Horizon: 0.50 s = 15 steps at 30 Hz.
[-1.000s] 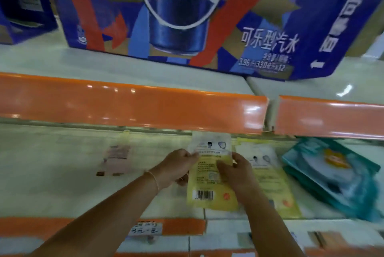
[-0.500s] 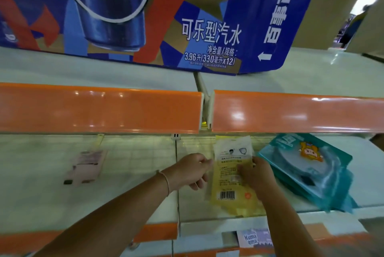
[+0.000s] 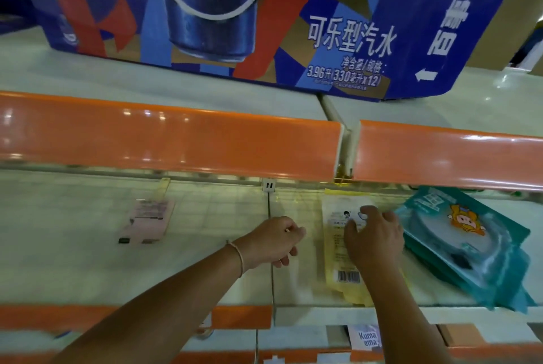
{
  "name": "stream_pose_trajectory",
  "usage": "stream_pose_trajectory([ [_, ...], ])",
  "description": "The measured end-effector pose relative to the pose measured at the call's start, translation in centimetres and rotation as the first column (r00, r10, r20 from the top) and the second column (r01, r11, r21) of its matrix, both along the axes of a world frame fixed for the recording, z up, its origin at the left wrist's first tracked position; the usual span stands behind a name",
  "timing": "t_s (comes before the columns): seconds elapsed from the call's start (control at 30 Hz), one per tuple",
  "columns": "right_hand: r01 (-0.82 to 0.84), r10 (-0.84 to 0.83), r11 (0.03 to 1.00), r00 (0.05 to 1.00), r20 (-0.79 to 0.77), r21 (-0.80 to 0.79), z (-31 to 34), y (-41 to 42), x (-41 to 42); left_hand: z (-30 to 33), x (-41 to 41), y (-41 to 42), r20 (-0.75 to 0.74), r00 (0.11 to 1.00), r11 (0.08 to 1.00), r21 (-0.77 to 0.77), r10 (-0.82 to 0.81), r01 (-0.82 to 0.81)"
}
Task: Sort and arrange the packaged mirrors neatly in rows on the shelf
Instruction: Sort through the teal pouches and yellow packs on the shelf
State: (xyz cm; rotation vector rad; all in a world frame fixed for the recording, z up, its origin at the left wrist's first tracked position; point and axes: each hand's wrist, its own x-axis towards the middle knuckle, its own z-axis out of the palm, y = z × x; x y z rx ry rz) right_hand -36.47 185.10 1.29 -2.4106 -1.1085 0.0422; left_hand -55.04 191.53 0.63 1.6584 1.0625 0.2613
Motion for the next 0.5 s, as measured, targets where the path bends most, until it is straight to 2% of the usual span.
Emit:
stream_pose_trajectory([
  [0.1,-0.090,0.093,0.986,0.995,-0.020,0.139,0.1,1.4,-3.2,0.1,-2.7,0.8,-0.026,0.999,0.998,0.060,0.031,-0.030],
  [0.17,-0.151,0.160,0.968,0.987,-0.027,0.200,0.3,2.4,-5.8,0.1,-5.3,1.6,-0.092,0.993,0.980,0.191,0.067,-0.048],
  [0.3,-0.291,0.302,0.938,0.953,-0.029,0.186,-0.1,4.5,-11.6,-0.6,-11.7,3.6,-0.229,0.945,0.883,0.455,0.236,-0.110],
  [0.4,-0.362,0.380,0.911,0.924,-0.055,0.198,-0.8,6.1,-16.2,-0.7,-16.8,5.0,-0.199,0.907,0.837,0.495,0.370,-0.233],
  [0.5,-0.411,0.433,0.893,0.896,-0.098,0.184,-1.5,7.5,-20.8,-0.5,-21.6,6.1,-0.137,0.874,0.810,0.465,0.465,-0.358],
])
